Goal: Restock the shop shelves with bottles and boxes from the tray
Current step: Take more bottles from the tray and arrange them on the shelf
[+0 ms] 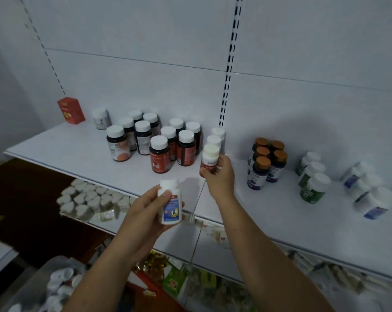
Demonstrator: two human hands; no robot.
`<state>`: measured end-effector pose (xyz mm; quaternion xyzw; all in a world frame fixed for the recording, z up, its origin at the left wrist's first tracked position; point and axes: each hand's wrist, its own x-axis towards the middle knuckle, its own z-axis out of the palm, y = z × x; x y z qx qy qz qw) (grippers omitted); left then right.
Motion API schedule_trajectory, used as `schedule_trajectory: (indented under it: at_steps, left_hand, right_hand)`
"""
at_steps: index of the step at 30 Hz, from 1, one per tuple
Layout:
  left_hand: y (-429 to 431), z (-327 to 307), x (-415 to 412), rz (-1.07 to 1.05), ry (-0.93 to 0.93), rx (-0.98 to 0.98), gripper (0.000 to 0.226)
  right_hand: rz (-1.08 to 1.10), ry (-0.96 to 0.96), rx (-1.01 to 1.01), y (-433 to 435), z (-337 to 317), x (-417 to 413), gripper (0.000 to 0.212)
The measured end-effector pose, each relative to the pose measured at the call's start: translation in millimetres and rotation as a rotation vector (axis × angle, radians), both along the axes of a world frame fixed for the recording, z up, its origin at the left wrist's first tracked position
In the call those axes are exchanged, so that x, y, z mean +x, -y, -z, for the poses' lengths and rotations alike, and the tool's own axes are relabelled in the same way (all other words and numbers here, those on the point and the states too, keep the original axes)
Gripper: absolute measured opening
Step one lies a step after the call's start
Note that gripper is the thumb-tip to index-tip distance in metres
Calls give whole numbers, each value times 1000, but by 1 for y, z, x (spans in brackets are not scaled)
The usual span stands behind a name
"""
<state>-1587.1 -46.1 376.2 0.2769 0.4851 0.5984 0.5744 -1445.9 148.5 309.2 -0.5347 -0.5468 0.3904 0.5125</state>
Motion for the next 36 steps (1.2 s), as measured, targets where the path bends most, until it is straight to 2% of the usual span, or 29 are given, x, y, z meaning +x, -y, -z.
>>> schedule_trajectory:
  at_steps: [3, 10, 16, 20, 22, 23, 25, 27, 31, 36]
  left_hand:
    - [-1, 0, 5, -2, 10, 2, 47]
    - [-1, -2, 12, -17, 45, -6, 39]
    - [-3, -3, 18, -16, 123, -32, 46]
    - [-9, -5, 26, 7, 320, -39, 48]
    - [-13, -10, 37, 61, 320, -25, 46]
    - [-15, -12, 44, 106, 277, -15, 43]
    - [-19, -17, 64, 204, 168, 20, 39]
    - [-24, -20, 88, 292, 97, 43, 38]
    - [-39, -24, 150, 429, -89, 96, 34]
    - [-67, -24, 224, 570, -694, 441, 43]
  right_hand:
    - [-10, 19, -6, -4, 5, 1, 58]
    - [-5, 57, 4, -11, 10, 3, 62]
    - [-9, 79, 33, 11, -1, 9, 69]
    - [-109, 28, 204, 81, -23, 26, 32]
    - [-225, -14, 185, 115, -38, 43, 26]
    - [-299, -27, 130, 127, -44, 52, 29]
    - [-402, -13, 31, 143, -51, 73, 48]
    - [-363, 19, 14, 149, -53, 98, 66]
    - [-157, 11, 51, 154, -58, 161, 55]
    - [69, 8, 94, 160, -62, 244, 51]
